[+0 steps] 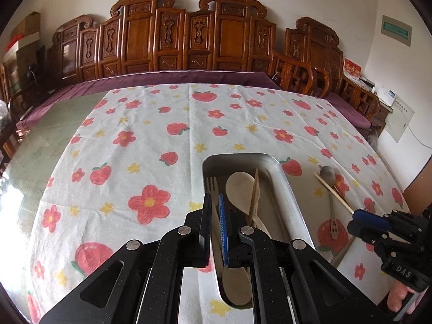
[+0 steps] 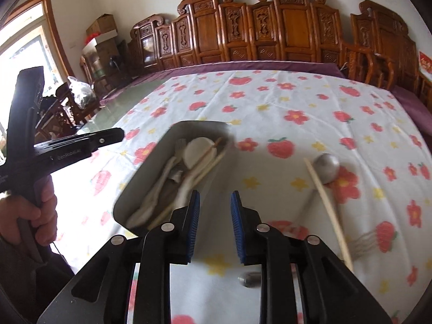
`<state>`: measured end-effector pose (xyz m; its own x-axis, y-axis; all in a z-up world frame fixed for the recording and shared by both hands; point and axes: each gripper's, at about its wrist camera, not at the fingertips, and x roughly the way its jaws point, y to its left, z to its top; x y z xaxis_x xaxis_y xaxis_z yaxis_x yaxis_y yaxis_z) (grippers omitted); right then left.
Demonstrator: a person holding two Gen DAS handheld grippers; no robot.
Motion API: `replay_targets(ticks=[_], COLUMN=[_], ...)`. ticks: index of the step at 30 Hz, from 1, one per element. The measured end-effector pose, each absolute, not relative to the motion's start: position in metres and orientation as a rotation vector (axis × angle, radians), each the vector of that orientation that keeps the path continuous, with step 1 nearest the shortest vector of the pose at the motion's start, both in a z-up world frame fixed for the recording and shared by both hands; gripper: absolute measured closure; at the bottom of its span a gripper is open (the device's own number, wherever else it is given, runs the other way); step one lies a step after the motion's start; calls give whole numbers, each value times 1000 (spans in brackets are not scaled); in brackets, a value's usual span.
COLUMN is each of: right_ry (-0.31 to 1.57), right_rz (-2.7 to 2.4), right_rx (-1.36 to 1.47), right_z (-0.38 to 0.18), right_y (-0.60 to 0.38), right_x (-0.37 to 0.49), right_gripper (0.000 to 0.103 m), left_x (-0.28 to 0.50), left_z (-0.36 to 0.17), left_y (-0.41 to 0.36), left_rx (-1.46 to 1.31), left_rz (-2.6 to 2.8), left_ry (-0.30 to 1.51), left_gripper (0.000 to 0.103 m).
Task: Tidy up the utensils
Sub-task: 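Grasp the light bamboo chopstick with the right gripper and lift it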
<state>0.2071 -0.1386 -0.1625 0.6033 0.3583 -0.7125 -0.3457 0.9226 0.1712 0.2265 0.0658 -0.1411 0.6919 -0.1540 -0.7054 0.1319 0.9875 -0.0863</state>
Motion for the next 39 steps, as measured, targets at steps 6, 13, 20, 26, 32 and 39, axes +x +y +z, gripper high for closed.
replay_targets(ticks=[6, 13, 20, 26, 32, 39], right_ry=[851, 888, 908, 938, 964, 965], right_rz=[311, 261, 292, 293, 271, 272], right_rx=[-47, -93, -106, -159, -196, -187], right_z=[-173, -195, -215, -231, -242, -242], right_y=[-201, -242, -237, -225, -224, -227], right_x=[203, 207, 223, 242, 243, 243], right_gripper=[77, 75, 75, 75, 93, 96], left_x=[219, 213, 208, 204, 200, 197], left_z=[-144, -151, -157, -159, -160, -161], left_y=[37, 9, -11, -21, -27, -32], left_rx=[6, 39, 62, 77, 93, 99], left_rz=[-212, -255, -280, -304, -324, -332], left_ry=[789, 797, 802, 801, 800, 799], left_gripper=[85, 82, 82, 82, 82, 82])
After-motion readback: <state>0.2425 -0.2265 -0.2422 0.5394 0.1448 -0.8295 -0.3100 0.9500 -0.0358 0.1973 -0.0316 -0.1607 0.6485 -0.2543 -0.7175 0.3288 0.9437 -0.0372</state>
